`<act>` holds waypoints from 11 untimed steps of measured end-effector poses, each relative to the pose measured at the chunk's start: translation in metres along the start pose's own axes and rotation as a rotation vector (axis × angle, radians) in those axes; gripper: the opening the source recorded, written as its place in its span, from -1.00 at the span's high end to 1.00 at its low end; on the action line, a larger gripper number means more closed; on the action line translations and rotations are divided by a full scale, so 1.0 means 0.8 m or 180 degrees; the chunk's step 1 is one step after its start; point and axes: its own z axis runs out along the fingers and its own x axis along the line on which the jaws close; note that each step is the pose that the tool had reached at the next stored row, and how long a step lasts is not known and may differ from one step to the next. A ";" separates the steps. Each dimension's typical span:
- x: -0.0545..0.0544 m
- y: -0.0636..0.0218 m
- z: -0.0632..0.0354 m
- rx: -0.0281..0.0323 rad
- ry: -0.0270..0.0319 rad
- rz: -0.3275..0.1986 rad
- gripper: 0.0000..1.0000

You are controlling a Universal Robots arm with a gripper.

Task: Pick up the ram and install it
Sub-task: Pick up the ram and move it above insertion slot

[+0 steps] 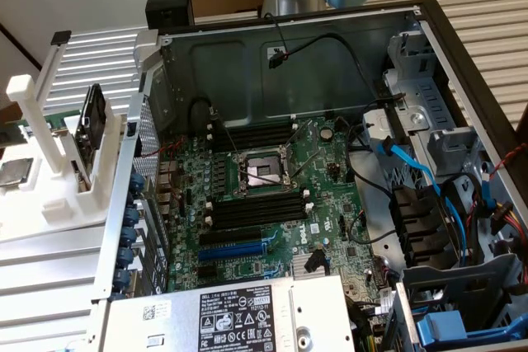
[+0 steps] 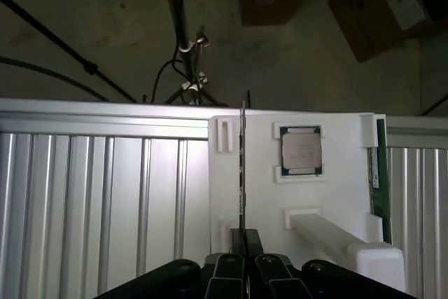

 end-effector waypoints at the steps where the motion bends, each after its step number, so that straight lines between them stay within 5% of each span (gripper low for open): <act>1: 0.000 -0.001 -0.006 0.0000 0.0003 0.0001 0.76; 6: 0.000 -0.013 -0.040 -0.0014 0.0009 0.0002 0.76; 11: 0.004 -0.026 -0.058 -0.0033 0.0009 0.0003 0.76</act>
